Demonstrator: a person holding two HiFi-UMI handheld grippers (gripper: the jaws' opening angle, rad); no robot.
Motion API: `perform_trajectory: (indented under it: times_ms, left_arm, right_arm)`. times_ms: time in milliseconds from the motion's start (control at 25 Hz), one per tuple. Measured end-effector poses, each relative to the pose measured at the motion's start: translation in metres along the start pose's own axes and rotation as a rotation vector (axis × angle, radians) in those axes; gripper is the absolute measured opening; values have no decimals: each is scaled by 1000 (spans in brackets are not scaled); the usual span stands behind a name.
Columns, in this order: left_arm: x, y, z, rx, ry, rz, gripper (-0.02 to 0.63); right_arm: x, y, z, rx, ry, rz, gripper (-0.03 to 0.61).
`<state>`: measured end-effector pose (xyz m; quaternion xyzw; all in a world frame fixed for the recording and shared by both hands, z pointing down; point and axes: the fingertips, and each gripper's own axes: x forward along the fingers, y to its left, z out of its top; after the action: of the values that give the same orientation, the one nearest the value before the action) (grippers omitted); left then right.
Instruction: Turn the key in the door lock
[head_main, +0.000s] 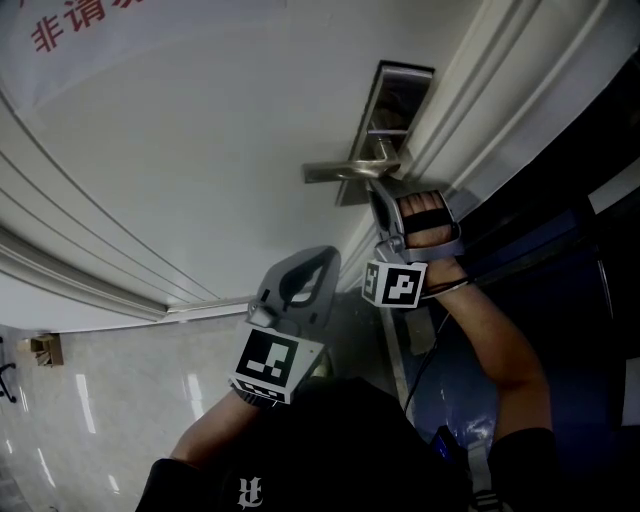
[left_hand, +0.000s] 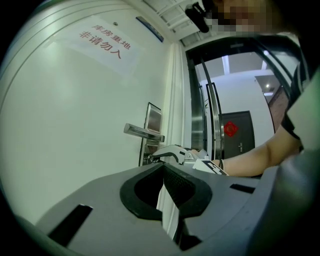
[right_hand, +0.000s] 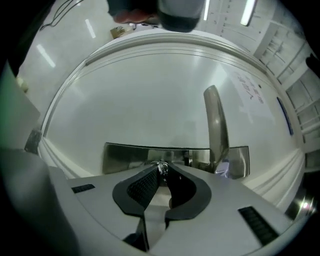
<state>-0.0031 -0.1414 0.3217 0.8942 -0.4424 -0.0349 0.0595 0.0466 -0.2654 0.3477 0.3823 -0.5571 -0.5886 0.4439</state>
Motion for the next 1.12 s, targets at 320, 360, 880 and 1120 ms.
perform_trajectory:
  times_ms: [320, 360, 880, 1120]
  left_arm:
    - [1, 0, -1, -3, 4, -7, 8]
    - [1, 0, -1, -3, 5, -8, 8]
    - [-4, 4, -1, 7, 9, 7, 8]
    - [-6, 5, -1, 11, 11, 12, 8]
  right_arm:
    - [1, -6, -3, 414, 30, 15, 32]
    - [1, -7, -3, 458, 35, 14, 32]
    - [1, -10, -16, 1468, -18, 56, 25]
    - [1, -4, -24, 2165, -123, 114, 25]
